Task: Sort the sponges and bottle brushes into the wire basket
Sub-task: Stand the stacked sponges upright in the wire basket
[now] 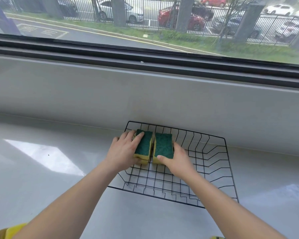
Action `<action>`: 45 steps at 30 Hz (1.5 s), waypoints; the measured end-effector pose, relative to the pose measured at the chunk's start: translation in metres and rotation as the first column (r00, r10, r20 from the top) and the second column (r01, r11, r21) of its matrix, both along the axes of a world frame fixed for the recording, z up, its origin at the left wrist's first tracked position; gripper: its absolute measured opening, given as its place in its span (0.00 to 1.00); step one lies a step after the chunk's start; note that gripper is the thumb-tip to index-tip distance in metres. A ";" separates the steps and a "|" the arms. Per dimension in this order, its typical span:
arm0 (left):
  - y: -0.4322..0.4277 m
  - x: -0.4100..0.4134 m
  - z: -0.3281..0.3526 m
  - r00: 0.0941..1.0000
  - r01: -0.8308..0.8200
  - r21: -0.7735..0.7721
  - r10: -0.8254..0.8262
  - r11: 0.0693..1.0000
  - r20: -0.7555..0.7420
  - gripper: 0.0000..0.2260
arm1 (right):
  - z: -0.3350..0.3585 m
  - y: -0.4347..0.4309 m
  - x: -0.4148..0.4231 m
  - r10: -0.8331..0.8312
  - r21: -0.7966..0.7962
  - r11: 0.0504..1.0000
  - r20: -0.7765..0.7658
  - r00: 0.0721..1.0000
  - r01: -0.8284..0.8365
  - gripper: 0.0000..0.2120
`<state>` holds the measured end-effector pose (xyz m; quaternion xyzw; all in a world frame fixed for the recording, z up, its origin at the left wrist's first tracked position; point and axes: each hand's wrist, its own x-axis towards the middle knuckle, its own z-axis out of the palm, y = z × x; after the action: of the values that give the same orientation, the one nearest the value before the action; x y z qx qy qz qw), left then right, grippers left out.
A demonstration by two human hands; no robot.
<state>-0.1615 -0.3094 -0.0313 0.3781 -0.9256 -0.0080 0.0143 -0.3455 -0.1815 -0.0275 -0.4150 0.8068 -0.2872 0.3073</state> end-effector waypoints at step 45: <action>0.319 -0.020 0.022 0.935 0.020 0.560 0.183 0.828 -0.304 0.23 | 0.037 0.319 -0.011 -0.227 0.150 0.961 -0.051 0.973 0.232 0.31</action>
<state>-0.1813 0.0093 -0.0092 0.3984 -0.8488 -0.3414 0.0660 -0.3566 0.1376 0.0100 -0.2983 0.8744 -0.2502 0.2897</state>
